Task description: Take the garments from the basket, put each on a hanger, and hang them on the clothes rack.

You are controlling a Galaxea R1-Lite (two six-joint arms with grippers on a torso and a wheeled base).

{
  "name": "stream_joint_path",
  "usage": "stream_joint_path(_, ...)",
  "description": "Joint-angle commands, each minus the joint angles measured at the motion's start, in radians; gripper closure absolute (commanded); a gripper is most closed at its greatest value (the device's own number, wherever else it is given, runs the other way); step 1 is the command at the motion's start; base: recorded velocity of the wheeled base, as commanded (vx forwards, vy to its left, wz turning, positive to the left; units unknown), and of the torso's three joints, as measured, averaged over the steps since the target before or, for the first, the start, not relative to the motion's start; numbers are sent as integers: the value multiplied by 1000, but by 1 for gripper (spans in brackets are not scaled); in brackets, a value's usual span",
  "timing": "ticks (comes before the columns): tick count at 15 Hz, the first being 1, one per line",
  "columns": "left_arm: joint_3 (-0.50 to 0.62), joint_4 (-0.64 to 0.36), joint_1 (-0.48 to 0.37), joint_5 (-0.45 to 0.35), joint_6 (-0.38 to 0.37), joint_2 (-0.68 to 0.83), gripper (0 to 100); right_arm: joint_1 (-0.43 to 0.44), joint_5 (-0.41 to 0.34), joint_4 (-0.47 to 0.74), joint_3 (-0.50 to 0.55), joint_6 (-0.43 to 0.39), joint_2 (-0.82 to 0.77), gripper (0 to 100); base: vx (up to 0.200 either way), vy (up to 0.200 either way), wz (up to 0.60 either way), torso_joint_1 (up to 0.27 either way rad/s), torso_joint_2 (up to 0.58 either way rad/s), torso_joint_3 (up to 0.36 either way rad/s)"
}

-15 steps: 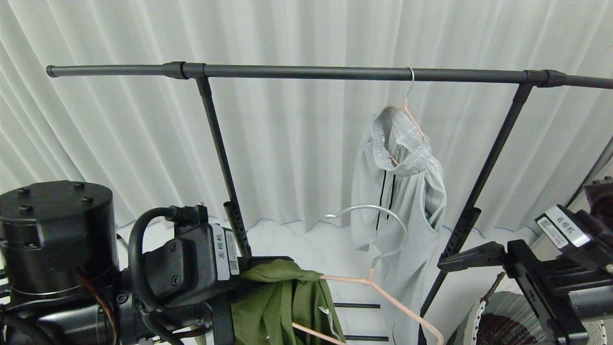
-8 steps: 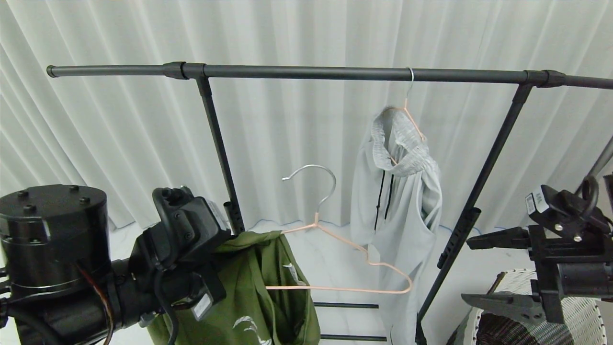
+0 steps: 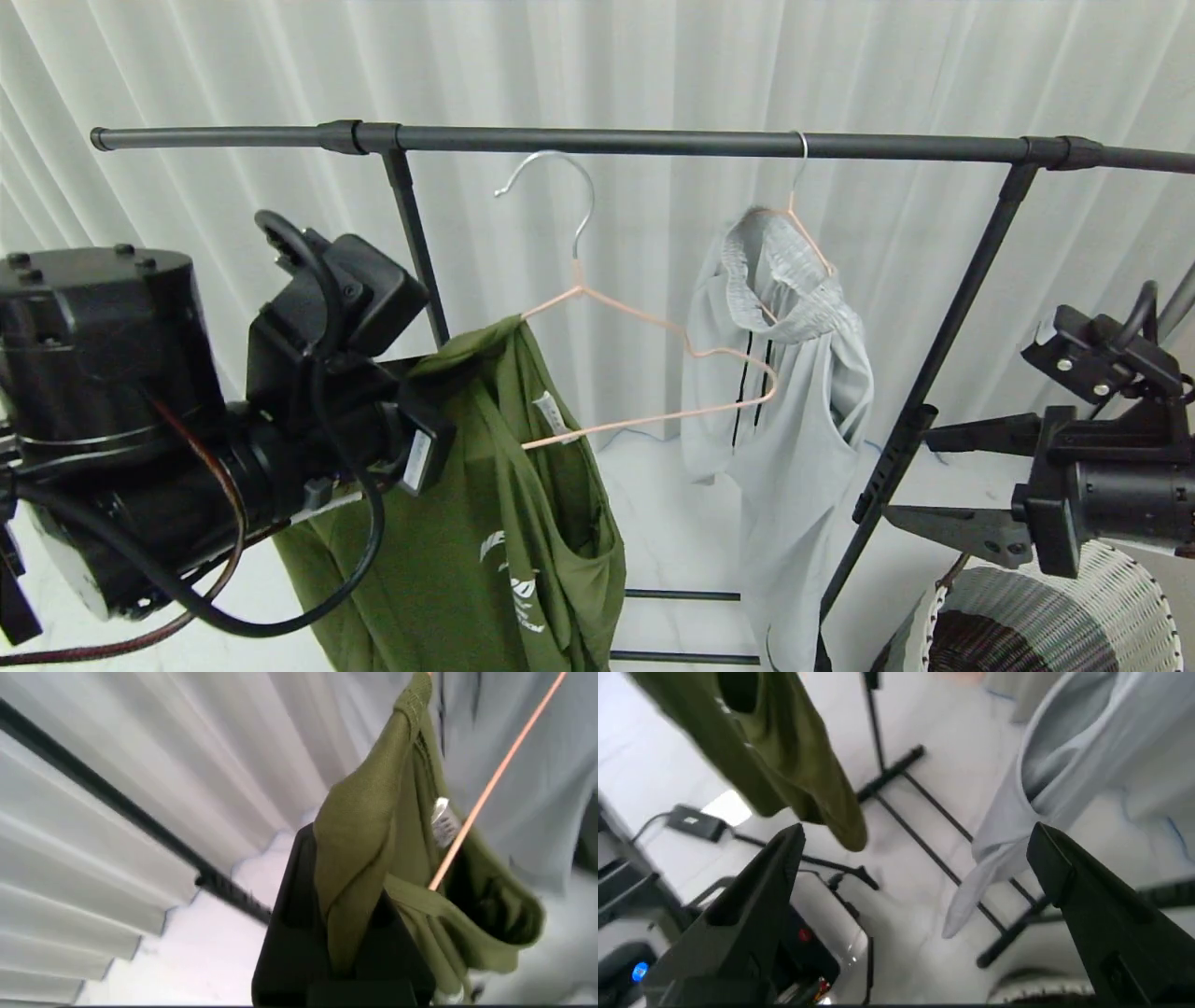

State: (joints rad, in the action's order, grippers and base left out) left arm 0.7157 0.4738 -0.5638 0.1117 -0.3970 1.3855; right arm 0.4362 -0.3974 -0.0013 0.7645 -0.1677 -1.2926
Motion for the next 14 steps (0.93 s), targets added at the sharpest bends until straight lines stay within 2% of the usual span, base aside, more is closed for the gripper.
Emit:
stream_joint_path(1,88,0,-4,6,17,58,100,167,147,-26,7,143,-16,0,0,0,0,0,0,0)
stream_joint_path(2,119,2,-4,6,17,66,100,253,227,-77,13,238,-31,0,0,0,0,0,0,0)
stream_joint_path(4,148,2,-4,6,30,70,100,375,394,-201,22,362,-105,0,0,0,0,0,0,0)
stream_joint_path(6,154,2,-4,6,53,66,100,411,471,-292,50,396,-179,0,0,0,0,0,0,0)
stream_joint_path(9,194,3,-5,6,90,70,100,450,477,-358,121,407,-257,0,0,0,0,0,0,0)
stream_joint_path(14,197,3,-7,5,93,66,100,516,537,-410,230,430,-427,0,0,0,0,0,0,0)
